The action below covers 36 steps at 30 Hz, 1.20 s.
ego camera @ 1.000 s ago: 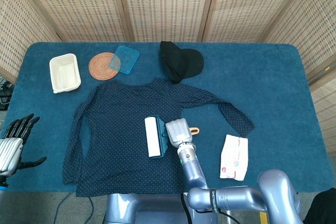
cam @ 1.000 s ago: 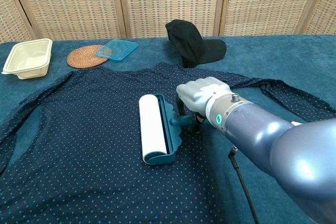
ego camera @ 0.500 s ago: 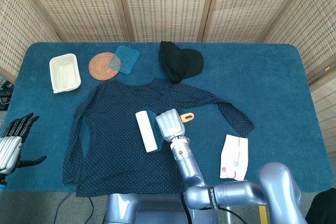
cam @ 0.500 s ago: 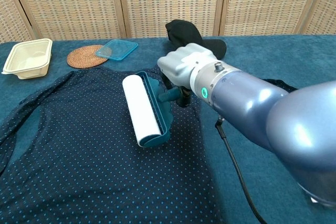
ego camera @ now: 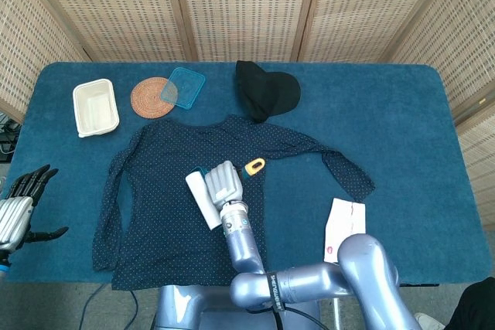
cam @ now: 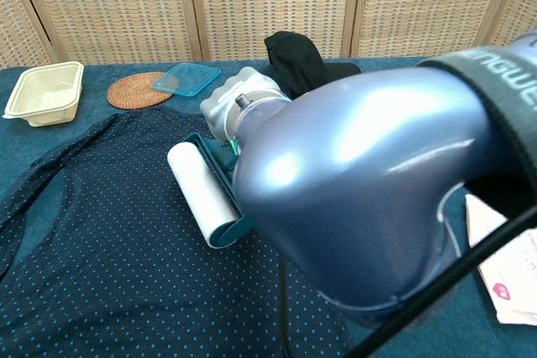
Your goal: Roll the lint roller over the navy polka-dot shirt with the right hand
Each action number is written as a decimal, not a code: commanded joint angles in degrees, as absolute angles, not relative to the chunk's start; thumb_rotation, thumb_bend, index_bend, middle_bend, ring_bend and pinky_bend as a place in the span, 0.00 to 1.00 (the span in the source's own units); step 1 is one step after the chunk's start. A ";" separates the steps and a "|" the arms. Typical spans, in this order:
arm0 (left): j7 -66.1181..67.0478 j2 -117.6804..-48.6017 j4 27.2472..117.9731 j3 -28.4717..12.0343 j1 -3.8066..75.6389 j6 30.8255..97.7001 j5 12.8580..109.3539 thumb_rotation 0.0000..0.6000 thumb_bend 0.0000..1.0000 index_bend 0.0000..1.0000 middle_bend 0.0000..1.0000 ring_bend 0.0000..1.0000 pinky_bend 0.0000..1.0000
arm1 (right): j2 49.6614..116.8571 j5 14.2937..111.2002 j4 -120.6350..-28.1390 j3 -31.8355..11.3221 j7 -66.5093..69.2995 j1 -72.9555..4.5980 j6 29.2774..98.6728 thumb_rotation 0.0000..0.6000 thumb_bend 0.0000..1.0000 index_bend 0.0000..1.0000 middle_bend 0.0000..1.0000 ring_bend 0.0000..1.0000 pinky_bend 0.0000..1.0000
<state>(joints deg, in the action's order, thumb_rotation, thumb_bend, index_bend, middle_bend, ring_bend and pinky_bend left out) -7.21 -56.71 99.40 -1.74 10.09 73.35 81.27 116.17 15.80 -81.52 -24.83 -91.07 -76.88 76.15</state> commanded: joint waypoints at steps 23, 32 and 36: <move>-4.41 -57.85 99.57 -1.76 10.67 72.65 79.91 1.00 0.00 0.00 0.00 0.00 0.00 | 112.29 21.90 -72.61 -13.41 -90.38 -70.54 75.61 1.00 0.89 0.76 1.00 1.00 1.00; -3.20 -58.16 100.04 -1.70 10.64 72.92 79.78 1.00 0.00 0.00 0.00 0.00 0.00 | 110.61 22.53 -71.29 -12.62 -90.80 -68.73 74.93 1.00 0.89 0.76 1.00 1.00 1.00; -3.20 -58.15 100.05 -1.73 10.53 73.09 79.61 1.00 0.00 0.00 0.00 0.00 0.00 | 111.31 22.41 -71.50 -13.18 -91.20 -68.81 74.72 1.00 0.89 0.76 1.00 1.00 1.00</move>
